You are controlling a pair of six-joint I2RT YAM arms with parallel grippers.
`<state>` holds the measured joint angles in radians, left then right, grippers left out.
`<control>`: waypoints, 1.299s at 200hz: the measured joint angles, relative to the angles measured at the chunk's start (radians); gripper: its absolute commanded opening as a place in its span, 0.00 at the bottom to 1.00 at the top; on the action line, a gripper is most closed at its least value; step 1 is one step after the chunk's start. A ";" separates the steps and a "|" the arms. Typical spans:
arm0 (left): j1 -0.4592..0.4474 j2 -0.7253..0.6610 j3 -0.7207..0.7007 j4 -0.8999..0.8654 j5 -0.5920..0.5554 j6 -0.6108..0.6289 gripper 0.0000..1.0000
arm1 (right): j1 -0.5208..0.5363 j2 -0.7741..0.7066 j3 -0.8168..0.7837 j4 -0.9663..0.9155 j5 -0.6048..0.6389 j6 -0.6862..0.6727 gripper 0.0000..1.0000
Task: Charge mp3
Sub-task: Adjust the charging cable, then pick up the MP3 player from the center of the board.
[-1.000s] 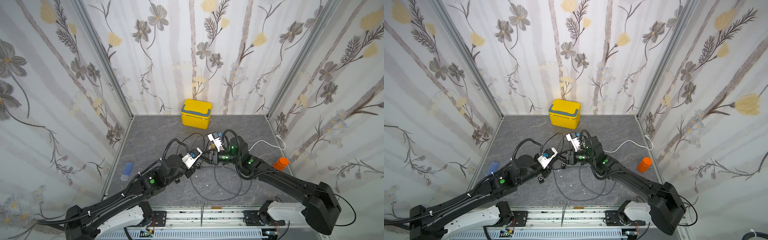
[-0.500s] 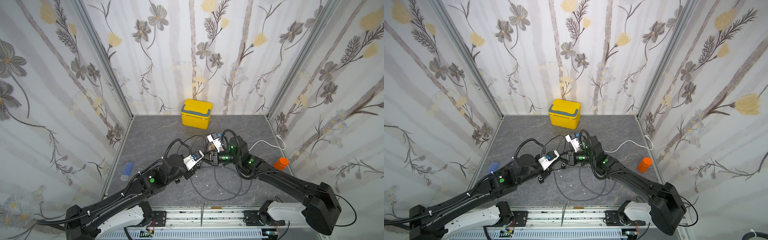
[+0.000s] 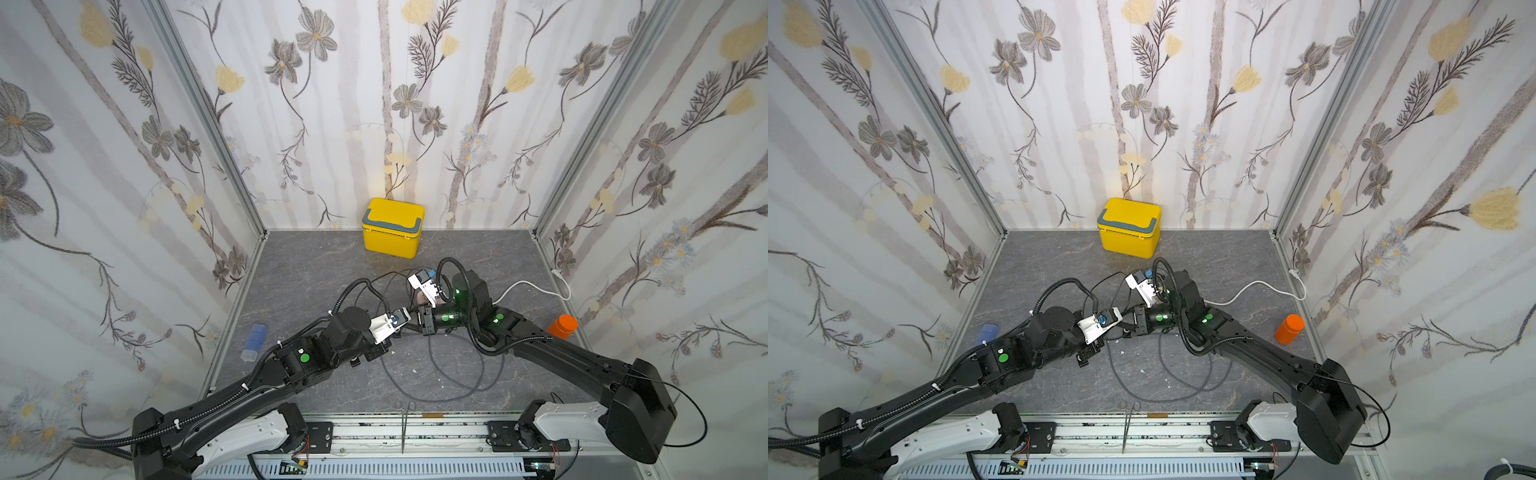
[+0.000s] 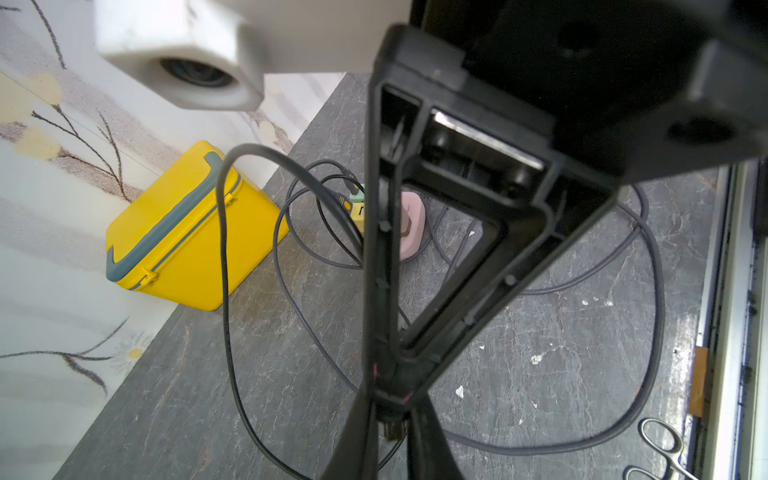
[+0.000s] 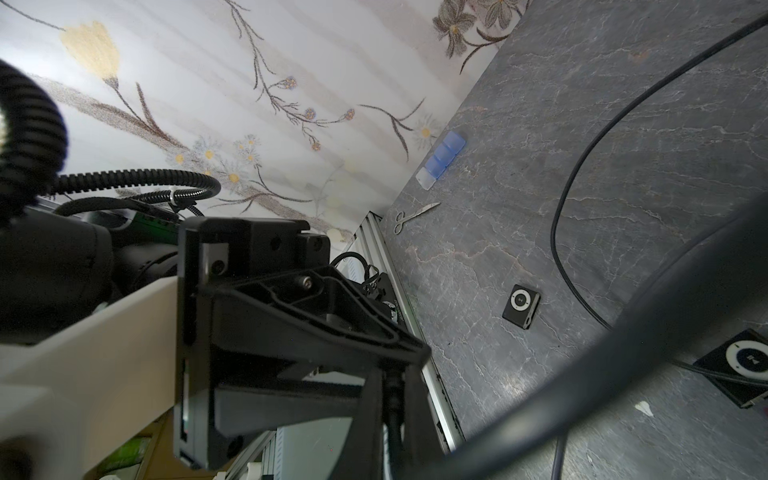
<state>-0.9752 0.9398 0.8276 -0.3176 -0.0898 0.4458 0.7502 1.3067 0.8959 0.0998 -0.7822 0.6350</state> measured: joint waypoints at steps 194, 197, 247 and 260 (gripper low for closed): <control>0.014 0.221 -0.008 -0.595 -0.224 -1.402 0.58 | -0.051 -0.080 -0.192 0.019 0.485 -0.121 0.00; 0.019 0.225 -0.017 -0.593 -0.220 -1.418 0.58 | -0.050 -0.080 -0.196 0.024 0.493 -0.121 0.00; 0.205 0.211 -0.182 -0.417 -0.098 -1.548 0.58 | -0.043 -0.103 -0.266 0.085 0.600 -0.141 0.00; 0.237 0.229 -0.187 -0.372 -0.068 -1.549 0.59 | -0.043 -0.095 -0.267 0.105 0.605 -0.145 0.00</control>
<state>-0.7383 1.1683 0.6407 -0.6891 -0.1581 -1.1034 0.7067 1.2114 0.6289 0.2043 -0.1772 0.4900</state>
